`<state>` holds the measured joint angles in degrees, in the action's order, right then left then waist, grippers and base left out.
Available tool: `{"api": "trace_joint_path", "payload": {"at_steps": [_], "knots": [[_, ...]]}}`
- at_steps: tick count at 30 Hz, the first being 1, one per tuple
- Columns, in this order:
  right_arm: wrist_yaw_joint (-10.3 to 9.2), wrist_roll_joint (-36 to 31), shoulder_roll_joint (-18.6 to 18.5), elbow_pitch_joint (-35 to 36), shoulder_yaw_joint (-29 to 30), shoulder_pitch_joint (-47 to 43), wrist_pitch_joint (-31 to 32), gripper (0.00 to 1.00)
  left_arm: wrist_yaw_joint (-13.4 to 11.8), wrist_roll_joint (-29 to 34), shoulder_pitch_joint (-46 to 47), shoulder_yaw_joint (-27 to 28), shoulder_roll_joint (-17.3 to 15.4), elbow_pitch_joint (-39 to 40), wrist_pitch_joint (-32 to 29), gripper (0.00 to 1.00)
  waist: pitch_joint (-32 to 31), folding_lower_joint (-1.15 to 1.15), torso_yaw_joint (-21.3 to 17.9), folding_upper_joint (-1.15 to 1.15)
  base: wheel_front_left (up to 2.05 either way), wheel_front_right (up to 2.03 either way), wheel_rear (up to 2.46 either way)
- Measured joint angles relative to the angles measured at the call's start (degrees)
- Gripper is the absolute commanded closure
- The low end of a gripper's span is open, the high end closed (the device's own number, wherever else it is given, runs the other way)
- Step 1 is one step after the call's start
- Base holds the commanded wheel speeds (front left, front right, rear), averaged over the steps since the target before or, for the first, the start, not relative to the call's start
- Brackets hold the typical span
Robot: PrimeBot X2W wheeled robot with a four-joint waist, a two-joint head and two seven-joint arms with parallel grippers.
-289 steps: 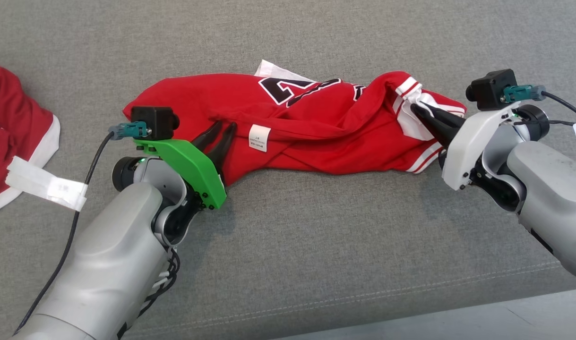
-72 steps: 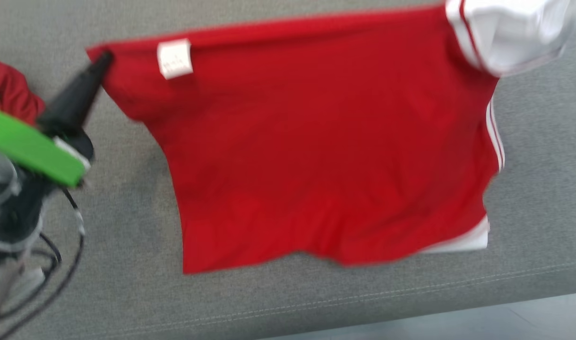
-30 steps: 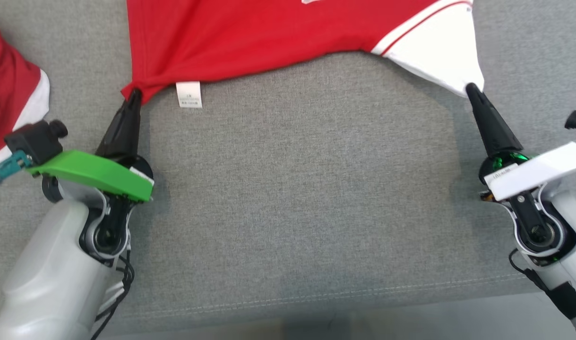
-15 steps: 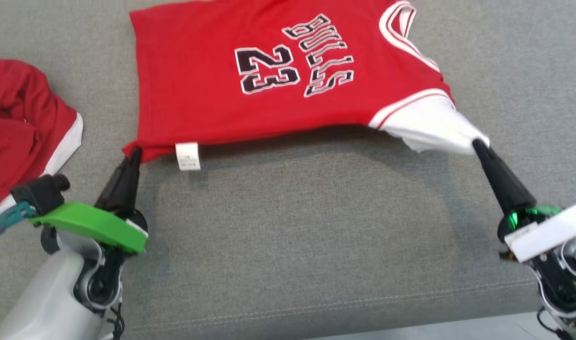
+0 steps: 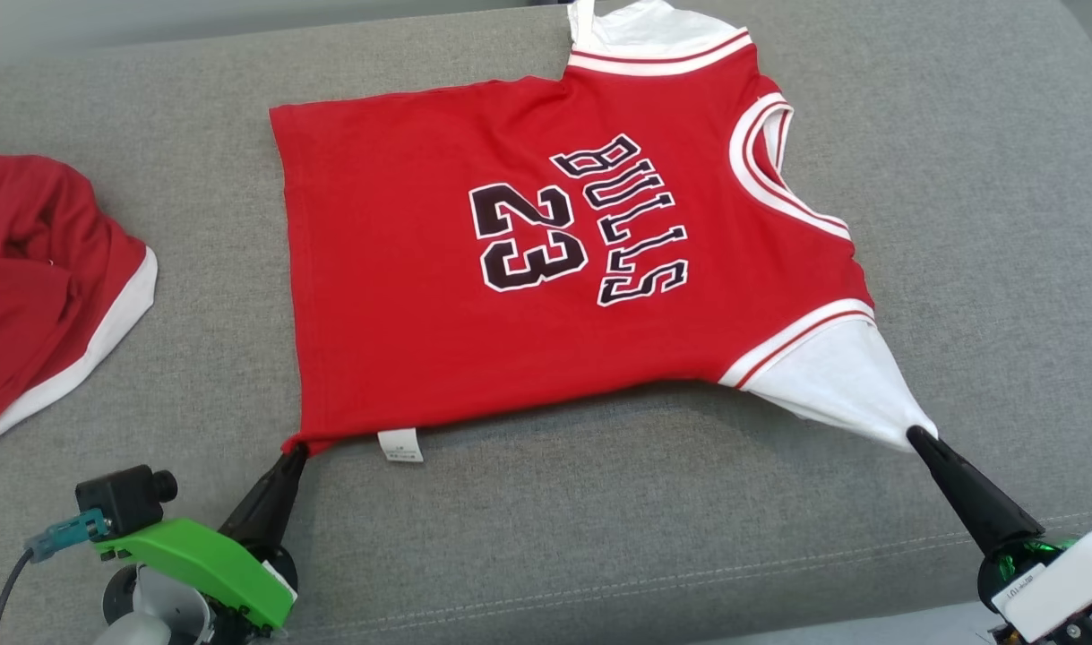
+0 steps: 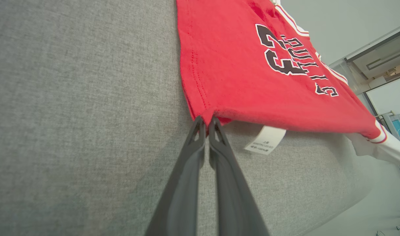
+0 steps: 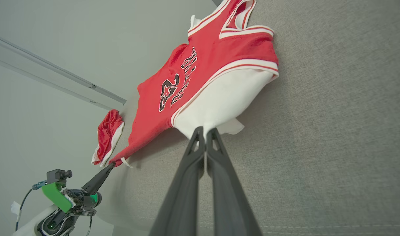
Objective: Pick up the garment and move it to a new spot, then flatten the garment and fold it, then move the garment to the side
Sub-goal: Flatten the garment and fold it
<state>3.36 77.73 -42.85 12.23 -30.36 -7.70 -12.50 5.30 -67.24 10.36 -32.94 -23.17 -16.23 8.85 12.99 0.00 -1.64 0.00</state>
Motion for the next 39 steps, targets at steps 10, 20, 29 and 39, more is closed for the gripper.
{"api": "trace_joint_path", "payload": {"at_steps": [10,20,29,39], "knots": [[-0.68,-0.18,-4.47,2.83,0.89,-2.82,0.7,1.0,-1.85,-1.22,-3.85,1.03,-2.3,7.27,-1.16,1.0,1.39,0.0,0.04,0.0,0.0,0.0,0.0],[-1.56,-1.72,-3.82,0.75,0.07,0.26,1.97,1.0,-3.31,-0.96,-3.26,-0.08,-1.91,10.74,-2.25,1.0,2.32,0.0,1.33,0.0,0.0,0.0,0.0],[-1.3,-4.33,-5.81,2.83,0.3,4.74,4.41,1.0,-4.32,-0.47,-3.0,-1.19,-4.35,15.72,-6.26,1.0,3.05,0.0,1.74,0.0,0.0,0.0,0.0],[-1.02,-5.14,-10.22,2.77,1.29,16.49,13.11,1.0,-6.04,-3.01,5.66,-0.1,-8.87,22.21,-15.81,1.0,6.08,0.0,1.71,0.0,0.0,0.0,0.0]]}}
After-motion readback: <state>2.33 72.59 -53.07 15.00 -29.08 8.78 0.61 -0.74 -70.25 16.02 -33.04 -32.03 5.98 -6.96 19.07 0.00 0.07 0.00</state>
